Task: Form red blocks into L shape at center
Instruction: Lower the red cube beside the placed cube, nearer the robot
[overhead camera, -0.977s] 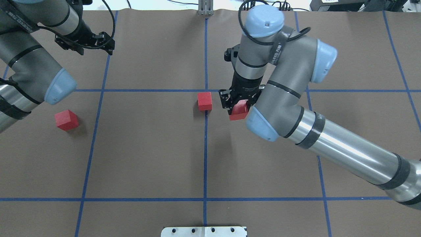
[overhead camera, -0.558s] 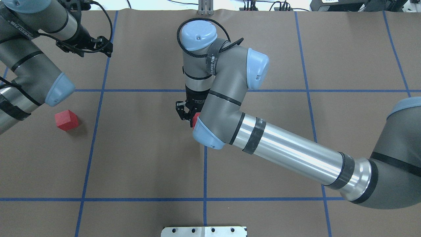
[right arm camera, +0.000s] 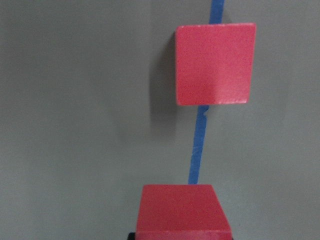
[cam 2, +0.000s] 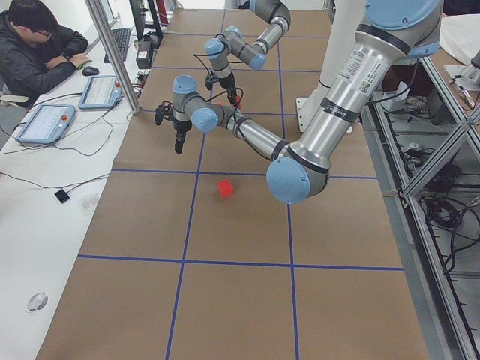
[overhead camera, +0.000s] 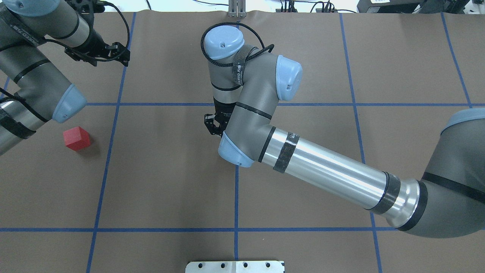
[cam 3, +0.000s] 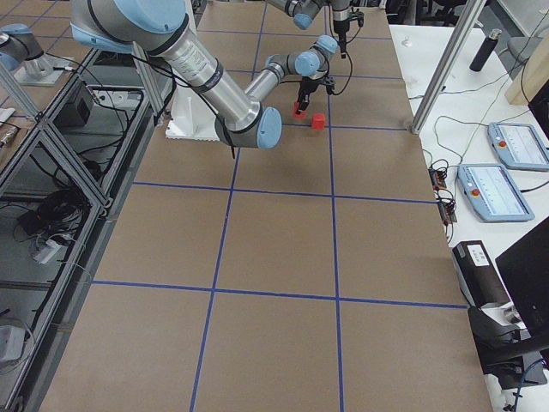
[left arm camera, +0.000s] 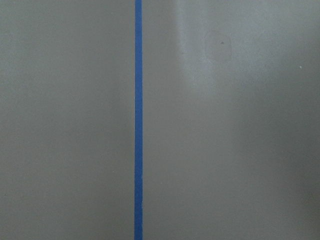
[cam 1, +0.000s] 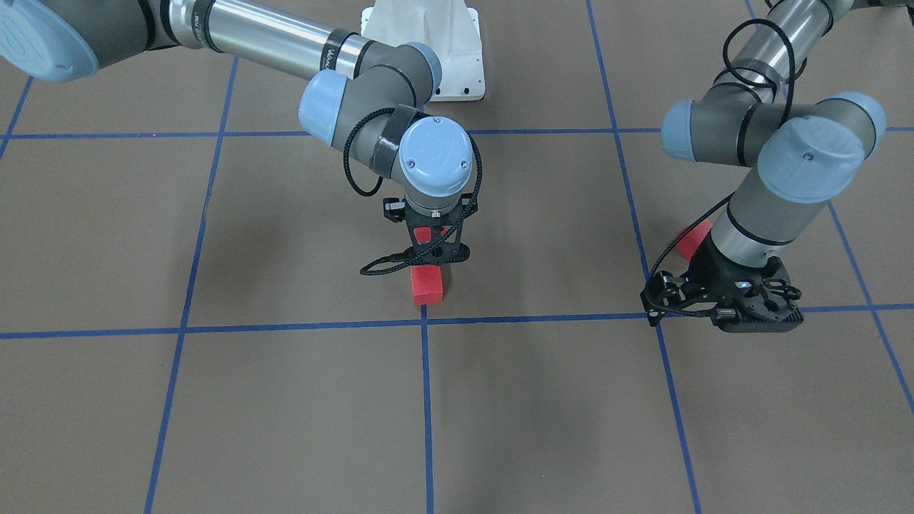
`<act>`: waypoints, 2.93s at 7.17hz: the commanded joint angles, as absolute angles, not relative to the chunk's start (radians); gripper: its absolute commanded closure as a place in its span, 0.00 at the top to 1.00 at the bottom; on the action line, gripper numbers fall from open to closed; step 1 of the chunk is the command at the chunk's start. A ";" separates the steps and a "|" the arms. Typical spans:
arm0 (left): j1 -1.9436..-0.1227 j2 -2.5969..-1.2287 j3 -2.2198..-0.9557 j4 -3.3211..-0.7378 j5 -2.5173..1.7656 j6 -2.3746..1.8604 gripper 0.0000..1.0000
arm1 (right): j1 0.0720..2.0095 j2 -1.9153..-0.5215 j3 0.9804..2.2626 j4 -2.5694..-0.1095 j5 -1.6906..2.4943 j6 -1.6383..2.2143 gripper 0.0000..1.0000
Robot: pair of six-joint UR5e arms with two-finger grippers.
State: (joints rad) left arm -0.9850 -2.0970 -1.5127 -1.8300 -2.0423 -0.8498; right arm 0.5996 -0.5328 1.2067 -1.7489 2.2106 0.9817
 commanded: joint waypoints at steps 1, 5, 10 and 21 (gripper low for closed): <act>-0.983 -2.097 -1.513 -1.830 -2.042 -0.850 1.00 | 0.609 -0.531 1.169 -1.698 2.203 0.994 0.00; -0.983 -2.097 -1.509 -1.830 -2.042 -0.848 1.00 | 0.618 -0.534 1.154 -1.649 2.180 0.992 0.00; -0.983 -2.097 -1.511 -1.830 -2.040 -0.850 1.00 | 0.618 -0.540 1.147 -1.644 2.148 0.991 0.00; -0.985 -2.097 -1.508 -1.830 -2.040 -0.848 1.00 | 0.615 -0.541 1.135 -1.603 2.145 0.991 0.37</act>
State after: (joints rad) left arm -0.9848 -2.0969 -1.5085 -1.8300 -2.0408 -0.8492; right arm 0.6144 -0.5403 1.1352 -1.6031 2.1445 0.9921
